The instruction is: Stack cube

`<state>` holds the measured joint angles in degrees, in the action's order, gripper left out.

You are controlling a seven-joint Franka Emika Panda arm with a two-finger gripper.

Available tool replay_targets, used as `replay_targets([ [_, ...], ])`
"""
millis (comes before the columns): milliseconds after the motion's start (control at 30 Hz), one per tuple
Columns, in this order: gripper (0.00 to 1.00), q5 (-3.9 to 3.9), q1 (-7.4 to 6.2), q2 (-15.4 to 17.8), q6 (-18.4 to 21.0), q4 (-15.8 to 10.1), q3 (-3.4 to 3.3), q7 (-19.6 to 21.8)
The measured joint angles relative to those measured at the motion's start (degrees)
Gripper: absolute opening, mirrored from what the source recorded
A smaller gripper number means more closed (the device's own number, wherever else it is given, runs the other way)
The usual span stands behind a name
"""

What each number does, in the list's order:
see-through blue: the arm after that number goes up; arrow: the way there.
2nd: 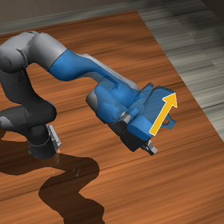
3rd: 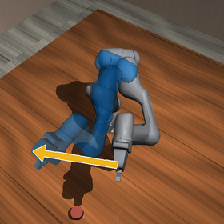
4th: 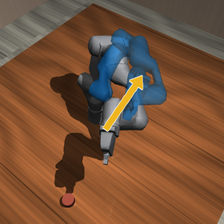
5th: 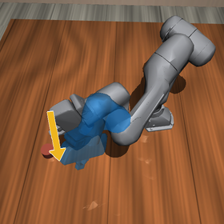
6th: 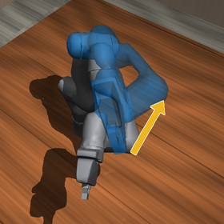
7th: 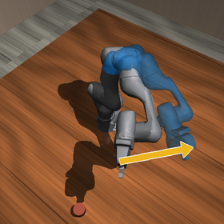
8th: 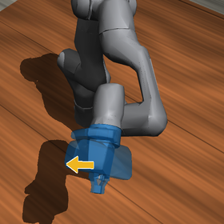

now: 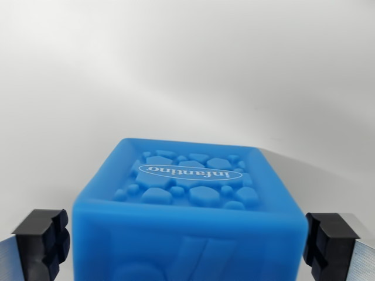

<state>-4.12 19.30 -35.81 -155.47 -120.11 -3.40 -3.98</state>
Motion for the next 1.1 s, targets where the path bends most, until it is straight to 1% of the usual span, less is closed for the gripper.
replay_targets([
  [100, 1.00, 0.00, 0.07, -0.22, -0.18, 0.04, 0.08, 0.00],
  [133, 0.00, 0.00, 0.09, -0.24, -0.20, 0.06, 0.10, 0.00],
  [1100, 0.00, 0.00, 0.12, -0.24, -0.21, 0.10, 0.14, 0.00],
])
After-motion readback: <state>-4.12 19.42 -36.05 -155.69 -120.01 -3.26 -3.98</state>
